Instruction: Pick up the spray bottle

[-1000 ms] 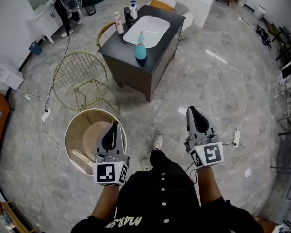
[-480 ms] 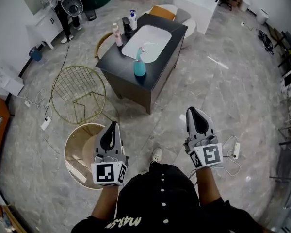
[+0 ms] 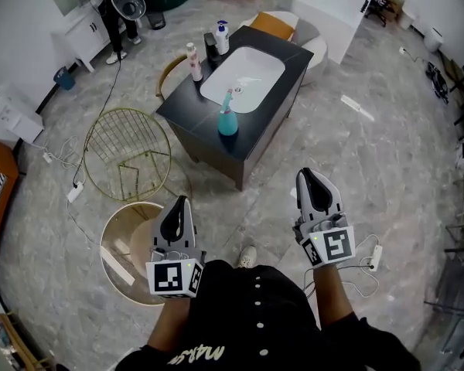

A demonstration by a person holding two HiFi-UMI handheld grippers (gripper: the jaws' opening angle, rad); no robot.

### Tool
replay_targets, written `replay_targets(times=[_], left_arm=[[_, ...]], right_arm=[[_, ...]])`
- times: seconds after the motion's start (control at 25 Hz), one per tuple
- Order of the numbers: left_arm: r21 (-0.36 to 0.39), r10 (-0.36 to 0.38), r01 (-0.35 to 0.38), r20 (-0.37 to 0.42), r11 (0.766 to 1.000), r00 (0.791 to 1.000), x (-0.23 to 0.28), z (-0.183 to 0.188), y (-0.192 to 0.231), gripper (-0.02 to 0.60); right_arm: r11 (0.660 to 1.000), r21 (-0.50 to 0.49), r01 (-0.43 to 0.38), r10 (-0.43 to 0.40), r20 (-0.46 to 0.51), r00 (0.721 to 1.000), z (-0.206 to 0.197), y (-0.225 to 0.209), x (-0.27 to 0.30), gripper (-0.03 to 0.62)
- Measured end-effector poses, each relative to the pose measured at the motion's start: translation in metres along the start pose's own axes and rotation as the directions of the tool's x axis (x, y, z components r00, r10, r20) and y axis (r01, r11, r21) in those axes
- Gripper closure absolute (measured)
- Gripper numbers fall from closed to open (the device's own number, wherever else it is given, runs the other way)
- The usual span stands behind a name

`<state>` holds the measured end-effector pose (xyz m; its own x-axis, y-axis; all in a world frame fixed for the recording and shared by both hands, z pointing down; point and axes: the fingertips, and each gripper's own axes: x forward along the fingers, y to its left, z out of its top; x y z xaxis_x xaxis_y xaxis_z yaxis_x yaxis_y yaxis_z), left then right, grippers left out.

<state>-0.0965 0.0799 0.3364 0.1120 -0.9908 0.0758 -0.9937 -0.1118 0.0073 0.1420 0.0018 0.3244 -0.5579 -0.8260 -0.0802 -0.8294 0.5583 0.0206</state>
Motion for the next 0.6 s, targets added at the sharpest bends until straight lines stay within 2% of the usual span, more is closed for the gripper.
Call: replay_targets(times=[0.32,0.6], left_arm=[[-0.010,0.042,-0.042,-0.021,0.999,0.999,0.020,-0.008,0.014,0.565],[-0.024,0.036,-0.036,-0.010,0.999,0.999,0.062,-0.011,0.033,0.565]], right_arm=[[0.999,0.017,-0.033,0.033,-0.016,0.999,-0.012,-0.006,0.032,0.597],[0.999,-0.005,-0.043,0.043,-0.027,0.999,-0.020,-0.014,0.076,0.597]])
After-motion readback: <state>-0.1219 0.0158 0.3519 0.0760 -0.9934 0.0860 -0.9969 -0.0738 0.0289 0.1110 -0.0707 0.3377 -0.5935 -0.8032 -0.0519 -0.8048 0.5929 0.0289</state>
